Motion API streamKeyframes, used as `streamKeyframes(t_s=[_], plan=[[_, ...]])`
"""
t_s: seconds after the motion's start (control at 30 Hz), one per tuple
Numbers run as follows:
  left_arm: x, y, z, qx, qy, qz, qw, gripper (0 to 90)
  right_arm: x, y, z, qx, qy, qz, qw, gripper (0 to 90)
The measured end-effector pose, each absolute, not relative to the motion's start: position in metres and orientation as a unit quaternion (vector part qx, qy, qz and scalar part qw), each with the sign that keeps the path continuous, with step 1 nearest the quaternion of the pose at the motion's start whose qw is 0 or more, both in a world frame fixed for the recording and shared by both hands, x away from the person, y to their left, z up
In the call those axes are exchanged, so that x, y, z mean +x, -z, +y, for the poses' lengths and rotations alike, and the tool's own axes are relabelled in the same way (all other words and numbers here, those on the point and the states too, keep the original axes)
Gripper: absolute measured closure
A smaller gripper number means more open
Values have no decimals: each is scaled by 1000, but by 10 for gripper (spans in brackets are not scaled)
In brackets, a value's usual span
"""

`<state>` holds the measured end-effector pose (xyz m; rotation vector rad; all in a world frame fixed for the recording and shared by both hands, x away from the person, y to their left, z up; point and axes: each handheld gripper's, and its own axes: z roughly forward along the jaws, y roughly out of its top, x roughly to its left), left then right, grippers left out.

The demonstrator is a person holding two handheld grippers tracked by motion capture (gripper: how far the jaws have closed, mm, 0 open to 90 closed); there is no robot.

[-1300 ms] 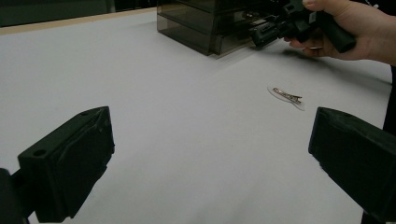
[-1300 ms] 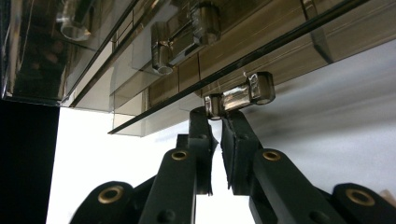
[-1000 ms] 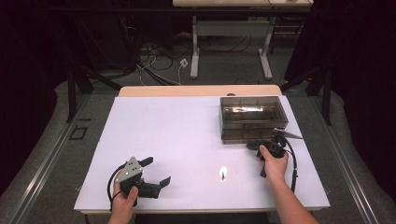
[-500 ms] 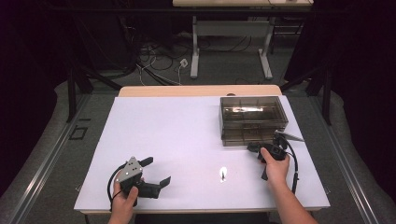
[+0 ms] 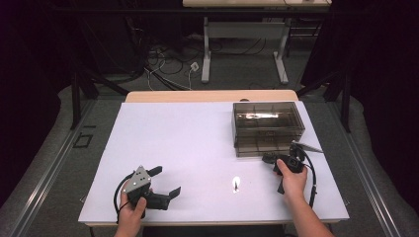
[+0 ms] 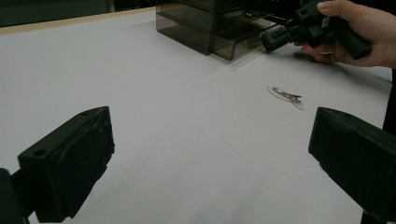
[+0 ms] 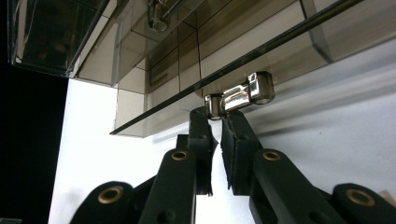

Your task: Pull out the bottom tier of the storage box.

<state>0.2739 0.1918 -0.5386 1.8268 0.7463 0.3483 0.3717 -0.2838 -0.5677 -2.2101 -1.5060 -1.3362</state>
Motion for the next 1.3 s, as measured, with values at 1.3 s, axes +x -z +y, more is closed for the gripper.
streamKeyframes(t_s=[1.3], plan=[[276,540,192,769,-146,317,535,3,363,568,-284,-720,437,-535,63,724]])
